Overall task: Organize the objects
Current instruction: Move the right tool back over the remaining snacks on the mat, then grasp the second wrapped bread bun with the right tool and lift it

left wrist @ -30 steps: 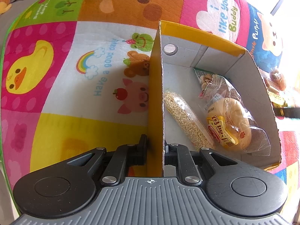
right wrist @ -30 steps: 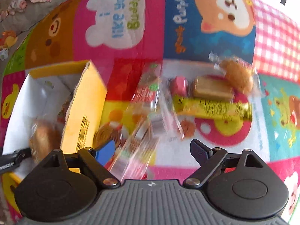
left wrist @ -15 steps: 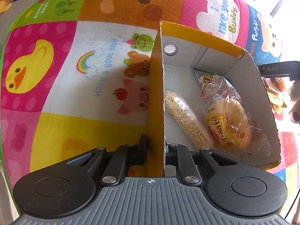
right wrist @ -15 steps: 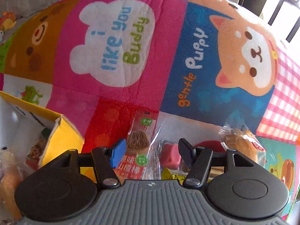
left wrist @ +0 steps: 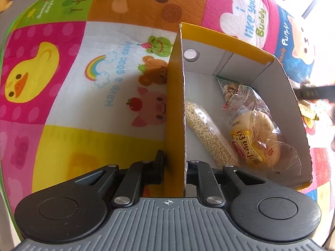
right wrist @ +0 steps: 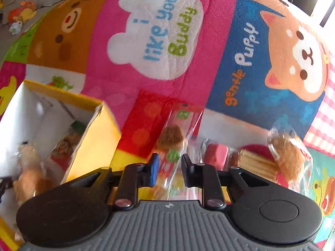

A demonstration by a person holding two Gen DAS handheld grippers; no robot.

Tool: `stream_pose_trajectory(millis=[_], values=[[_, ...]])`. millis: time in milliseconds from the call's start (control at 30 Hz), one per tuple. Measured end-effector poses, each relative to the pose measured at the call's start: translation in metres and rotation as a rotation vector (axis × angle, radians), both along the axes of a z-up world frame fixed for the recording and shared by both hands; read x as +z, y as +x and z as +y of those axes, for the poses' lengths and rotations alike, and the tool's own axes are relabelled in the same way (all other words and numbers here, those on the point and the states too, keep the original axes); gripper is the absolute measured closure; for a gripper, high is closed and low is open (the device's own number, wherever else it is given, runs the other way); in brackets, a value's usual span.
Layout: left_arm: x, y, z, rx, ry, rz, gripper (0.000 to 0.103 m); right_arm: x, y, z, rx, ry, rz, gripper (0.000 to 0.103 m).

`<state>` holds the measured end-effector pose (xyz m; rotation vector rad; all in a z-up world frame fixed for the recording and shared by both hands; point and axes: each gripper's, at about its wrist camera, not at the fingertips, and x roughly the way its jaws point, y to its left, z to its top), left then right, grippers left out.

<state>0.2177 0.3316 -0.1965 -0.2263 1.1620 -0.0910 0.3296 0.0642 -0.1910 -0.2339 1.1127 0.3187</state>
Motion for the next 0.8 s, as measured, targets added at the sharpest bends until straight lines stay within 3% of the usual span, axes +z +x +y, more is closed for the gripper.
stream_pose_trajectory(millis=[200,267,400,433,533,633,667,700,800], values=[[0.000,0.002,0.000,-0.020,-0.002,0.009,0.087,0.009,-0.041,-0.029,-0.038,0.055,0.078,0.084],[0.000,0.002,0.000,-0.029,0.001,0.013,0.086,0.018,-0.048,-0.047,-0.059,0.059,0.065,0.082],[0.001,0.004,-0.001,-0.035,0.001,0.021,0.087,0.037,-0.043,-0.078,-0.064,-0.081,-0.134,0.033],[0.001,0.004,-0.001,-0.033,0.002,0.022,0.087,0.039,-0.038,-0.084,-0.040,-0.132,-0.190,0.026],[0.001,0.004,-0.002,-0.031,0.004,0.025,0.087,0.032,-0.012,-0.095,0.075,-0.238,-0.252,0.024],[0.001,0.004,-0.002,-0.025,0.001,0.025,0.087,0.012,0.033,-0.111,0.028,-0.251,-0.182,0.023],[0.001,0.004,-0.002,-0.020,0.000,0.026,0.087,0.003,0.049,-0.118,-0.009,-0.223,-0.118,0.022],[0.001,0.004,-0.002,-0.015,0.001,0.026,0.087,-0.003,0.062,-0.128,-0.066,-0.166,-0.078,0.015],[0.002,0.004,-0.003,-0.010,0.005,0.029,0.087,-0.013,0.080,-0.154,-0.247,-0.018,0.018,0.020]])
